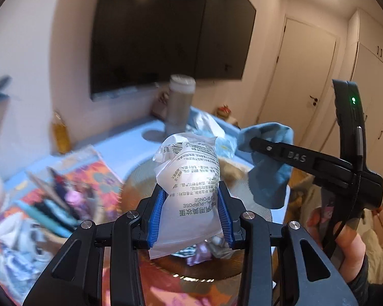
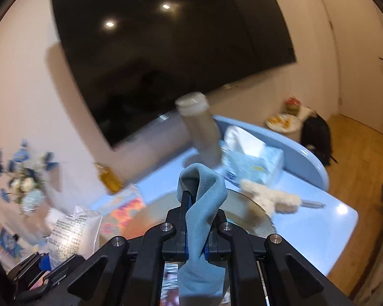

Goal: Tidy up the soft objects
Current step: 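Carry the white bag into the glass bowl with left tool while right tool carries the blue cloth there, then move both open tools back over the floral tablecloth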

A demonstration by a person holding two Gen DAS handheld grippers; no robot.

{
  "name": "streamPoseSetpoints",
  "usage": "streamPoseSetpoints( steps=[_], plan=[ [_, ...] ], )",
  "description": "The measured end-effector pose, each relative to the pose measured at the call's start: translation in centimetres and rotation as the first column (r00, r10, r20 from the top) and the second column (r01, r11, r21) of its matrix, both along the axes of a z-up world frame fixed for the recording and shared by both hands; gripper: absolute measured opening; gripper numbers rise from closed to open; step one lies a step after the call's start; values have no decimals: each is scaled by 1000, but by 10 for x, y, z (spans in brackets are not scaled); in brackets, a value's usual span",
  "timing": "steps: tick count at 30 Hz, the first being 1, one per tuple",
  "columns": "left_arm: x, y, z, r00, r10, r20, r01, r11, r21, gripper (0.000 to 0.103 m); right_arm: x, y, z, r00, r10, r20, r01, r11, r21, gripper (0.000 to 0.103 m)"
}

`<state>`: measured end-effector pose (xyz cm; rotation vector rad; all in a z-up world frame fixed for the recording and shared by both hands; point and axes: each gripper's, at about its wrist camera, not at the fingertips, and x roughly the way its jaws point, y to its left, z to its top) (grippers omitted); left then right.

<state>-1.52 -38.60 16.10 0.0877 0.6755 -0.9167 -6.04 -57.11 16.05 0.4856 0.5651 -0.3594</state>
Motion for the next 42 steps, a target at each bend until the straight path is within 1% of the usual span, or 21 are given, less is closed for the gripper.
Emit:
streamPoseSetpoints(
  steps=[2, 4, 5, 7, 8, 9, 12, 17, 18, 19, 20, 25, 27, 28, 30, 32, 34, 36, 38, 39, 42],
  plan=[
    [8, -10, -13, 998, 5, -63, -5, 1000, 15, 39, 3, -5, -8, 1000, 20, -24, -19, 999, 28, 7],
    [13, -19, -21, 996, 16, -87, -13, 999, 31, 44, 6, -5, -13, 998, 45, -49, -43, 998, 47, 14],
    [12, -22, -22, 996, 22, -84, -19, 999, 38, 45, 9, -5, -15, 996, 68, -57, -64, 996, 62, 21],
    [13, -25, -25, 996, 26, -85, -21, 998, 66, 47, 10, -3, -19, 992, 113, -58, -107, 990, 92, 46],
    [12, -25, -26, 995, 23, -94, -15, 996, 83, 49, 5, -2, -18, 991, 130, -40, -125, 987, 102, 68],
    [12, -23, -26, 995, 19, -100, -10, 996, 91, 49, 0, 0, -16, 991, 135, -19, -132, 986, 101, 77],
    [7, -7, -24, 994, 24, -106, -13, 995, 96, 49, -16, 3, -5, 992, 127, 18, -128, 988, 84, 77],
    [-12, 48, -5, 995, 55, -81, -51, 997, 49, 51, -45, 11, 13, 989, 121, 84, -129, 986, 101, 81],
    [-16, 61, 0, 995, 67, -73, -64, 997, 40, 56, -50, 15, 16, 988, 124, 95, -134, 986, 104, 83],
    [-19, 73, 4, 995, 73, -68, -71, 997, 30, 73, -54, 20, 18, 986, 129, 104, -140, 985, 105, 84],
    [-25, 93, 10, 995, 79, -55, -79, 997, 4, 87, -58, 27, 21, 983, 141, 116, -153, 983, 101, 84],
    [-47, 181, 38, 978, 208, 13, -206, 974, -94, 89, -68, 78, 32, 961, 237, 141, -246, 968, 43, 85],
    [-56, 215, 49, 965, 260, 26, -254, 958, -133, 90, -67, 110, 38, 938, 315, 147, -319, 948, 0, 86],
    [-61, 235, 53, 957, 287, 34, -279, 949, -146, 94, -66, 120, 39, 929, 340, 146, -341, 940, -15, 87],
    [-65, 263, 55, 939, 341, 50, -331, 932, -149, 101, -64, 153, 39, 899, 413, 147, -409, 911, -57, 97],
    [-65, 290, 46, 916, 400, 45, -390, 910, -139, 101, -62, 181, 32, 875, 461, 151, -454, 888, -77, 103],
    [-58, 305, 27, 902, 432, 11, -428, 896, -117, 101, -55, 212, 17, 847, 516, 126, -510, 856, -81, 103],
    [-46, 314, -4, 880, 475, -22, -476, 878, -56, 101, -40, 246, -9, 827, 561, 49, -556, 827, -84, 103],
    [-38, 321, -33, 858, 512, -36, -512, 859, 15, 101, -25, 279, -40, 827, 559, -56, -561, 818, -124, 103],
    [-33, 324, -58, 840, 541, -34, -537, 840, 81, 101, -22, 290, -50, 830, 551, -91, -558, 815, -154, 103],
    [-24, 331, -106, 825, 560, -77, -541, 822, 178, 101, -10, 313, -82, 817, 550, -174, -576, 797, -184, 103]
  ],
)
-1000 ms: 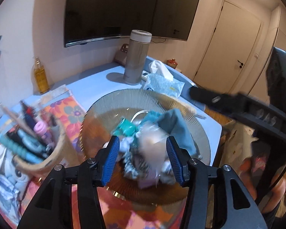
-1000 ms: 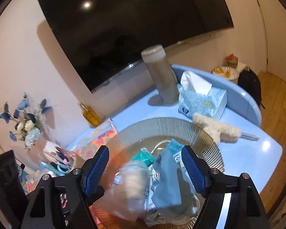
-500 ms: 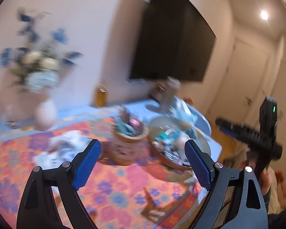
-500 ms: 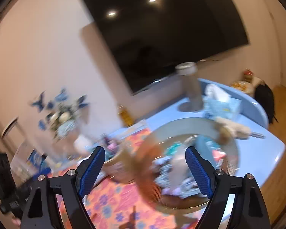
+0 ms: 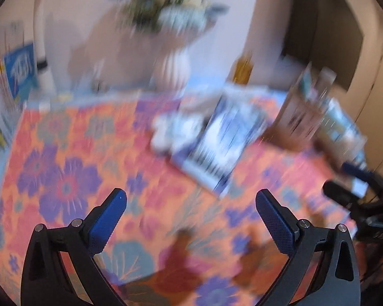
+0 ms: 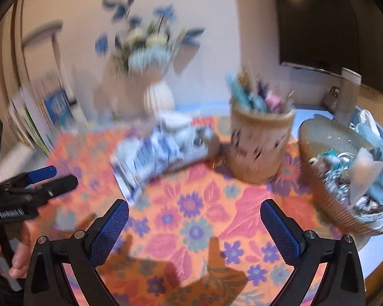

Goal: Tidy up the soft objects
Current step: 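Move both open tools back over the floral tablecloth, then grasp the printed white-and-blue packet with left tool and lift it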

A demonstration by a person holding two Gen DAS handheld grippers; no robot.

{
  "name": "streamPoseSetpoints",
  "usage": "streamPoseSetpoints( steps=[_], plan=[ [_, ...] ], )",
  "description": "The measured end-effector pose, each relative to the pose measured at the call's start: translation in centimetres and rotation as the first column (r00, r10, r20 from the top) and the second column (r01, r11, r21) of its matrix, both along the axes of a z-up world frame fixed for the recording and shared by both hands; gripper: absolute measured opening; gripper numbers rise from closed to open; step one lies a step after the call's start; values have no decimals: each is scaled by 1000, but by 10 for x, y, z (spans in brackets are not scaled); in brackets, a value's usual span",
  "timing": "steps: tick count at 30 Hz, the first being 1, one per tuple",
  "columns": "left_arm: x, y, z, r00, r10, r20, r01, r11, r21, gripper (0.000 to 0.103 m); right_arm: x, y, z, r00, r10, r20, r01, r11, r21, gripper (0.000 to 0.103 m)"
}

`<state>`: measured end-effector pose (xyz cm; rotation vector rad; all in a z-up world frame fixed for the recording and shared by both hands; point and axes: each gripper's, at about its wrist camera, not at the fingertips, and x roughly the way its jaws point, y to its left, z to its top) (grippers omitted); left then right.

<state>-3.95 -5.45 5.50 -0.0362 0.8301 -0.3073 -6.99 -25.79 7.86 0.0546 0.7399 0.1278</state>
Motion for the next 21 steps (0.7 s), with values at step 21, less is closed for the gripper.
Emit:
streamPoseSetpoints(
  steps=[21],
  plan=[
    [18, -22, 3, 998, -50, 29, 47, 995, 93, 101, 46, -38, -44, 965, -7, -262, 86, 952, 294, 103]
  ],
)
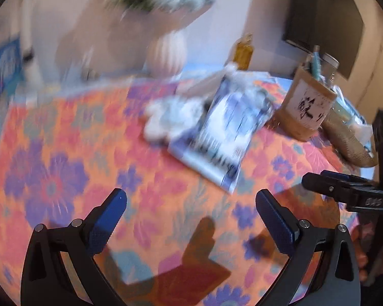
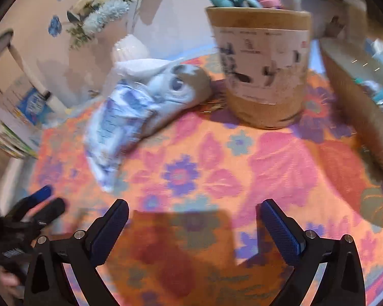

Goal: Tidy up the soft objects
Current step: 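Grasp the printed white-and-blue packet with left tool and lift it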

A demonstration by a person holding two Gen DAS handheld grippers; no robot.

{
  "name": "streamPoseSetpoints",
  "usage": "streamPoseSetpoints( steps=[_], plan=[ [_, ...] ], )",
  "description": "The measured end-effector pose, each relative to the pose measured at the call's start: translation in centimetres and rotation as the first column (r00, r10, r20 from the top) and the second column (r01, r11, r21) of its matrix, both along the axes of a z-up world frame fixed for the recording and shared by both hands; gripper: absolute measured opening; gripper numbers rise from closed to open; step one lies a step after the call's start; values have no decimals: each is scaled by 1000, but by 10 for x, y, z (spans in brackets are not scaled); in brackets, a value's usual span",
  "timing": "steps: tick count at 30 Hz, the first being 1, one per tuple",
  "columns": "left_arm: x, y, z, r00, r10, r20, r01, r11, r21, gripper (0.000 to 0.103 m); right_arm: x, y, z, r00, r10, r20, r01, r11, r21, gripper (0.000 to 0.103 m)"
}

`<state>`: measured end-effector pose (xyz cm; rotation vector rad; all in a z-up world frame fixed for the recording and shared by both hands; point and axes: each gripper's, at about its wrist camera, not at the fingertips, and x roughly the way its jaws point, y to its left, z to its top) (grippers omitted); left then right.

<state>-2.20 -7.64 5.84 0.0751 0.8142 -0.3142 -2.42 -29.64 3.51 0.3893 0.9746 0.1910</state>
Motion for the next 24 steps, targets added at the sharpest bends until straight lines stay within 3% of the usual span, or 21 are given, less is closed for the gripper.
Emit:
streamPoseSetpoints(
  steps=[3, 4, 6, 9, 13, 18, 19, 22, 24],
  plan=[
    [9, -31, 7, 994, -20, 104, -2, 980, 201, 101, 9, 4, 7, 999, -7, 32, 6, 1000, 9, 103],
    [14, -39, 6, 992, -61, 112, 36, 976, 214, 101, 12, 6, 7, 999, -13, 44, 14, 1000, -23, 103],
    [30, -46, 2, 990, -128, 59, 118, 982, 148, 101, 18, 8, 3, 998, -16, 64, 20, 998, -61, 103],
    [48, -50, -5, 984, -177, 25, 175, 982, 74, 101, 23, -5, -12, 997, -36, 76, 31, 998, 57, 103],
    [62, -59, -12, 978, -206, 25, 204, 976, 77, 101, 27, -15, -19, 995, -50, 83, 41, 994, 104, 103],
    [73, -69, -17, 981, -193, 21, 190, 976, 103, 98, 28, -7, -18, 995, -58, 78, 56, 998, 37, 103],
    [75, -69, -17, 983, -181, 22, 178, 980, 85, 95, 28, -9, -19, 995, -57, 79, 53, 997, 53, 103],
    [78, -69, -20, 983, -184, -9, 185, 981, 60, 70, 30, -12, -20, 995, -61, 83, 54, 995, 84, 103],
    [76, -71, -21, 982, -190, -7, 190, 979, 76, 70, 29, -12, -19, 995, -60, 83, 53, 995, 79, 103]
  ],
)
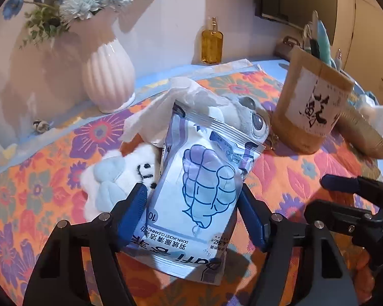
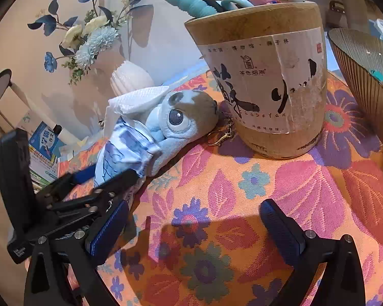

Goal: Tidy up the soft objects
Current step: 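Grasp the printed white-and-blue packet with left tool and lift it, then hold the packet with left tool while right tool grasps the white plush toy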

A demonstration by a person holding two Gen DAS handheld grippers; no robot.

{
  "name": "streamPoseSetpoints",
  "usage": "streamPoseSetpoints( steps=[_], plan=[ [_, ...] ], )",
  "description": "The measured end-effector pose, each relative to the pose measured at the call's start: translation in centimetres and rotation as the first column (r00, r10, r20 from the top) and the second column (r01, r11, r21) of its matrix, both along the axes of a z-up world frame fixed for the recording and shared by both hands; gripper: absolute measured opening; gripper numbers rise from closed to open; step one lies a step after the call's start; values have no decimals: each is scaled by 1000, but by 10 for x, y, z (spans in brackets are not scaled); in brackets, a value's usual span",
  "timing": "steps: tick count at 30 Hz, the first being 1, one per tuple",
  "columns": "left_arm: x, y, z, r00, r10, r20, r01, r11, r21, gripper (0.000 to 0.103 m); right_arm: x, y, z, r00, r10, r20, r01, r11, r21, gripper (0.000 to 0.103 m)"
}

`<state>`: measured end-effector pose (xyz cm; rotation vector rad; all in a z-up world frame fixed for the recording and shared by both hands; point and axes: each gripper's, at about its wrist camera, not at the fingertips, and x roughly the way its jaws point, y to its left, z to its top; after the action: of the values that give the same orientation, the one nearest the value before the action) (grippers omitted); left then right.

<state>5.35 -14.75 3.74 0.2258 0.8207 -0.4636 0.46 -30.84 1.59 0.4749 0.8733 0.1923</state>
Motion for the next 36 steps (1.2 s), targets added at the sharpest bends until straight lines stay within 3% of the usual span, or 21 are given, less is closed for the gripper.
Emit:
streamPoseSetpoints(
  steps=[3, 4, 7, 11, 14, 18, 22, 26, 31, 33, 36],
  plan=[
    [-4, -5, 2, 1000, -1, 13, 1, 1000, 19, 64, 0, 1, 1, 1000, 4, -1, -4, 1000, -12, 103],
    [-6, -5, 2, 1000, -9, 17, 8, 1000, 13, 51, 0, 1, 1, 1000, 4, 0, -4, 1000, -7, 103],
    [-14, -4, 5, 1000, -6, 27, 6, 1000, 14, 41, -3, -3, 1, 1000, 4, 8, -4, 1000, 15, 103],
    [-39, 20, 11, 1000, 10, 5, -9, 996, -89, 41, -9, -11, 0, 1000, -1, 27, 0, 999, 55, 103],
    [-62, 48, 11, 999, 39, -22, -42, 986, -162, 41, -10, -6, 2, 1000, 4, 26, -4, 1000, 26, 103],
    [-76, 92, 8, 989, 146, -27, -148, 973, -175, 41, -4, 21, 5, 998, 63, -8, -63, 997, -52, 103],
    [-71, 130, 7, 968, 251, -12, -249, 951, -183, 41, 4, 56, 15, 989, 151, 9, -151, 989, -8, 103],
    [-68, 156, 5, 935, 354, 38, -343, 925, -164, 41, 17, 92, 21, 974, 222, 38, -221, 975, -30, 103],
    [-67, 188, -6, 886, 463, 16, -447, 864, -231, 41, 54, 126, 11, 969, 248, 23, -246, 967, -69, 103],
    [-69, 188, -4, 885, 464, 35, -442, 862, -247, 41, 73, 133, 3, 970, 243, 4, -242, 969, -46, 103],
    [-68, 181, -6, 891, 451, 46, -432, 876, -214, 41, 87, 140, -4, 967, 254, -14, -254, 967, -31, 103]
  ],
)
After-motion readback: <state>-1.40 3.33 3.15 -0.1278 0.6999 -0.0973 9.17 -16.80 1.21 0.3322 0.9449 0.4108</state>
